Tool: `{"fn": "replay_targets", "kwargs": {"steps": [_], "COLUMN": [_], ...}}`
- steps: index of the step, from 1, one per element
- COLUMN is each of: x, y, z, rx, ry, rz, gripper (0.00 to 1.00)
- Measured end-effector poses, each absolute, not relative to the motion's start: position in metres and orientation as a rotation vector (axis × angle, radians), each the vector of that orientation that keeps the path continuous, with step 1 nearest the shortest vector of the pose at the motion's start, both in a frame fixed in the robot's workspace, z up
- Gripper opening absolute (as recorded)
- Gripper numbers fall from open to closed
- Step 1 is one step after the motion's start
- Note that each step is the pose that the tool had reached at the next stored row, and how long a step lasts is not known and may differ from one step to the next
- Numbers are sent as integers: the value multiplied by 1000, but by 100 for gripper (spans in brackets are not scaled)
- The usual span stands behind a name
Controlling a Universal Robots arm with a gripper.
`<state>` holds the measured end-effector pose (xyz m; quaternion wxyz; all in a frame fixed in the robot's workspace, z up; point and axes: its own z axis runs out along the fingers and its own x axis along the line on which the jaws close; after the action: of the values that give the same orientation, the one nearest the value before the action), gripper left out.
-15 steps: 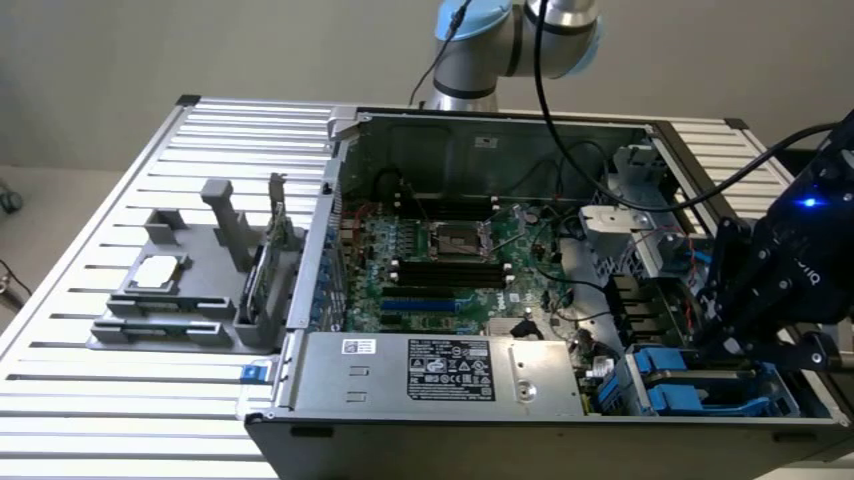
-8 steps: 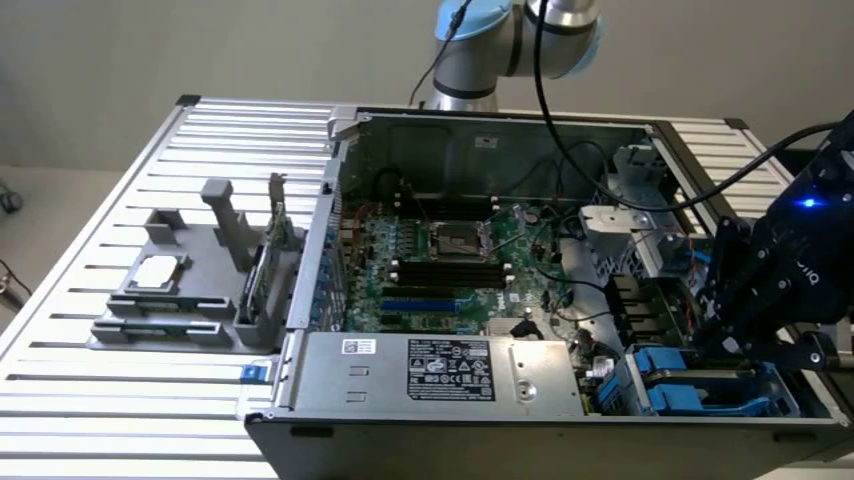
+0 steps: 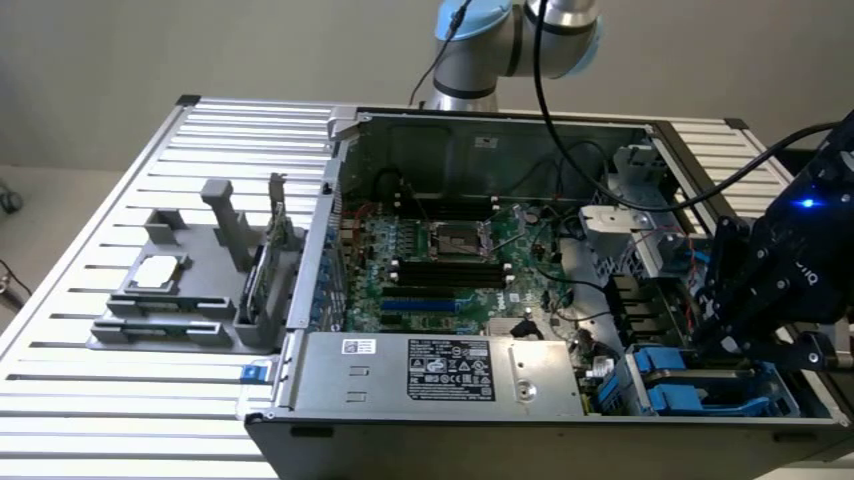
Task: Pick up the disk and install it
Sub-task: 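Insert the second disk wire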
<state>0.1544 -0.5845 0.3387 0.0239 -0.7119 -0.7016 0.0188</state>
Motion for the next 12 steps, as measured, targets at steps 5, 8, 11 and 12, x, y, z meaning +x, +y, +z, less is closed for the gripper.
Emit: {"fn": "replay_targets", "kwargs": {"steps": [5,8,11,12], "x": [154,154,154,154], "y": [-585,-584,-584,-585], "z": [339,339,340,341], "rx": [-2203,-2203,-2202,-2202], "ry": [-2171,-2171,-2171,-2171], "rz": [58,58,57,57], "gripper": [16,16,16,16]}}
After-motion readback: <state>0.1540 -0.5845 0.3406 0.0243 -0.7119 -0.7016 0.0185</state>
